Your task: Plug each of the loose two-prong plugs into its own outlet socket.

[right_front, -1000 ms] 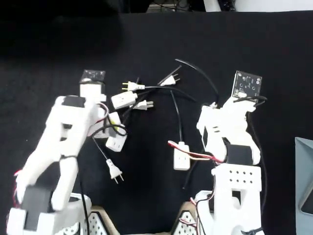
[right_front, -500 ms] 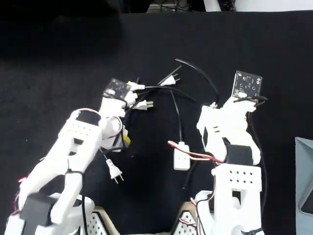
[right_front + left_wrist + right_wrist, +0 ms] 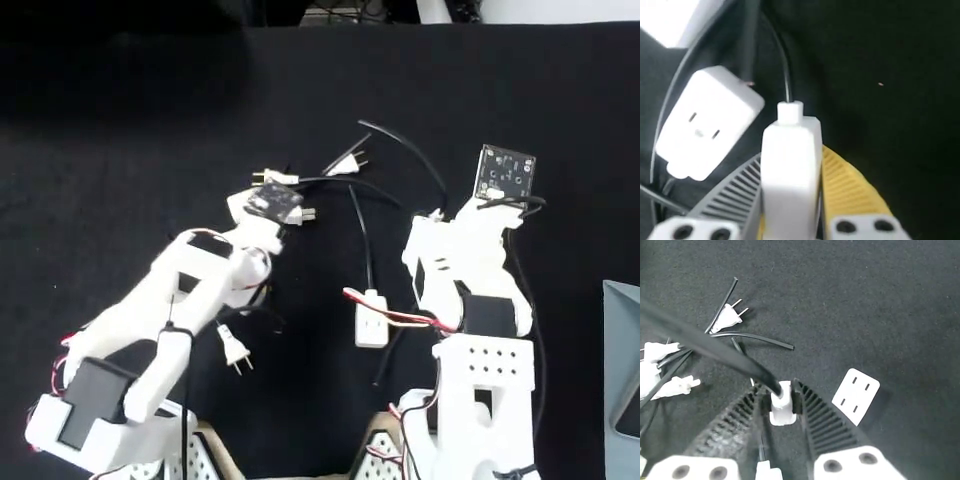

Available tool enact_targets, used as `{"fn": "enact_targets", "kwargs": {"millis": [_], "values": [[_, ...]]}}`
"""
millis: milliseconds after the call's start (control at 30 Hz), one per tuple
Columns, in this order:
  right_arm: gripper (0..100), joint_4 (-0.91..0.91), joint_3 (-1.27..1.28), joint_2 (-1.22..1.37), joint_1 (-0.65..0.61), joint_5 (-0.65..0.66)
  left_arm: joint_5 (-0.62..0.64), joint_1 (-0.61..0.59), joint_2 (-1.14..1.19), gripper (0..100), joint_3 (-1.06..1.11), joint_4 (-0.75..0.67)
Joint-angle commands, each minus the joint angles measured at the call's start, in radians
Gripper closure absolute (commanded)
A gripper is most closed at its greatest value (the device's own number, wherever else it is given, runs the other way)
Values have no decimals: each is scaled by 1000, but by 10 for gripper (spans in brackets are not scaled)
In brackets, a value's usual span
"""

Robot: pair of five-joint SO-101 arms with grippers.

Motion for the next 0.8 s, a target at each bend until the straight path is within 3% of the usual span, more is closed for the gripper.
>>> {"fn": "enact_targets", "kwargs": {"millis": [0, 167, 467, 633, 767], "values": [[985, -17, -70, -21, 6, -3, -14, 113, -5, 970, -22, 21], [985, -17, -74, -21, 12, -3, -2, 237, -6, 972, -31, 68], [985, -17, -74, -21, 14, -2, 112, 352, -6, 967, -48, 72], [985, -18, -74, -21, 14, -2, 181, 257, -6, 809, -113, 195], [985, -18, -74, -21, 14, -2, 161, 173, -6, 791, -202, 292]]}}
